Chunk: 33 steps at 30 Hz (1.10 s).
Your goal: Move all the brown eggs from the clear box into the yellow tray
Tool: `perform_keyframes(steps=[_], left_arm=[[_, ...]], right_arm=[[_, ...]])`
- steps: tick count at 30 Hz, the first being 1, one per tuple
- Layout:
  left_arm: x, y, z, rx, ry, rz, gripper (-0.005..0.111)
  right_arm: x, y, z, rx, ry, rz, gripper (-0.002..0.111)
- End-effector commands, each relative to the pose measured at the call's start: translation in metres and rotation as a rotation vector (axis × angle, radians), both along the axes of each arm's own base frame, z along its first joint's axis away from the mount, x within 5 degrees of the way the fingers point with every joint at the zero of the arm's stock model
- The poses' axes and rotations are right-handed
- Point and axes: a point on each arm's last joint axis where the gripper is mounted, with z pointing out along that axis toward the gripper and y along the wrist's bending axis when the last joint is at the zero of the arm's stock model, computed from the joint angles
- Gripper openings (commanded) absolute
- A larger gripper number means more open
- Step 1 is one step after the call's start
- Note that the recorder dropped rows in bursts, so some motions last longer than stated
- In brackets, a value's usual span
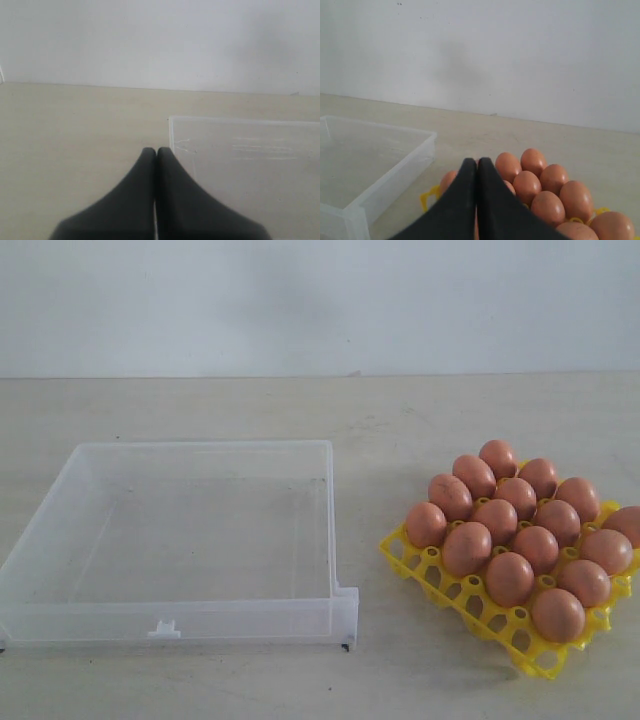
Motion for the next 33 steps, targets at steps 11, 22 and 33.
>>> perform_keyframes(steps=[11,22,33], left_arm=[[0.000,0.000,-0.001,0.002,0.006,0.001,-0.004],[0.000,0.000,-0.001,0.002,0.006,0.001,-0.004],[0.000,0.000,-0.001,0.002,0.006,0.001,-0.004]], right_arm=[[-0.001,0.000,-0.010,-0.023,0.106,0.008,0.000],[-0.003,0.001,-0.017,-0.015,0.194,0.020,0.000],[-0.003,0.002,-0.018,-0.013,0.210,0.022,0.000]])
